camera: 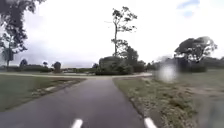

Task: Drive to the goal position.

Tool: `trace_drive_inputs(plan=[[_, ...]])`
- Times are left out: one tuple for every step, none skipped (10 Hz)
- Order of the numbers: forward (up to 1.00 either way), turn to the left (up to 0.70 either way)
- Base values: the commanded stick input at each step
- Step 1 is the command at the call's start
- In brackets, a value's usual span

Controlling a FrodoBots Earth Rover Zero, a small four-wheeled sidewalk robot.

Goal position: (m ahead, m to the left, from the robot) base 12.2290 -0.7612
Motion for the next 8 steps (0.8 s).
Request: trace_drive_inputs(plan=[[0.85, 0.03], [0.85, 0.16], [0.85, 0.3], [0.85, 0.28], [0.85, 0.01], [0.85, 0.09], [0.85, 0.17], [0.85, 0.28]])
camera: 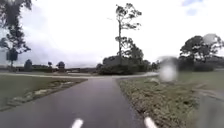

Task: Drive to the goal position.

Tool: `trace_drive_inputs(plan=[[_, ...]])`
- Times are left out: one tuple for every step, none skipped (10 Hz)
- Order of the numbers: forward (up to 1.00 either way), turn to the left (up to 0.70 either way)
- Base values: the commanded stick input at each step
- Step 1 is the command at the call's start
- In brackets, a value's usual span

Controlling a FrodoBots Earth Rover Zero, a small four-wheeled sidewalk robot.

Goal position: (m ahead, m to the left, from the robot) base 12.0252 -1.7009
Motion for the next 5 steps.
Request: trace_drive_inputs(plan=[[0.85, 0.22], [0.85, 0.0], [0.85, 0.0], [0.85, 0.0], [0.85, 0.0]])
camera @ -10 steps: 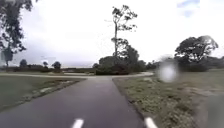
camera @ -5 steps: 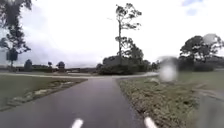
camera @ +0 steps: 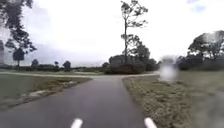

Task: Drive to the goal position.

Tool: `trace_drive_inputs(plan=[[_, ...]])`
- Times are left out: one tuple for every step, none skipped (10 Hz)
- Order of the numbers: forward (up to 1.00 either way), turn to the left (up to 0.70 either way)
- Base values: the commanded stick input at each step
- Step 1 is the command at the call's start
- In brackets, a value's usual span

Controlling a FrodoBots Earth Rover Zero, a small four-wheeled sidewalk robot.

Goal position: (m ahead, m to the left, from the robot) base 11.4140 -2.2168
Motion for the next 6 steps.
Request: trace_drive_inputs(plan=[[0.85, 0.0], [0.85, 0.0], [0.85, 0.0], [0.85, 0.0], [0.85, 0.0], [0.85, 0.0]])
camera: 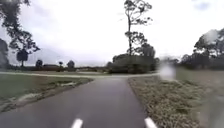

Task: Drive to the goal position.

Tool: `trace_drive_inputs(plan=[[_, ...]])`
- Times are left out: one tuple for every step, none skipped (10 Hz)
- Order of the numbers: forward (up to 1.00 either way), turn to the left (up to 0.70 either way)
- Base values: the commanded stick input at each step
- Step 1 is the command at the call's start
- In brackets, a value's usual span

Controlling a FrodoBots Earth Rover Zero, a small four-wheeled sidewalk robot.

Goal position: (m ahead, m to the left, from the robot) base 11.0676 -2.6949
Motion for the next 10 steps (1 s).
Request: trace_drive_inputs(plan=[[0.85, 0.0], [0.85, 0.0], [0.85, 0.0], [0.85, 0.0], [0.85, 0.0], [0.85, 0.0], [0.85, 0.0], [0.85, 0.0], [0.85, 0.0], [0.85, 0.0]])
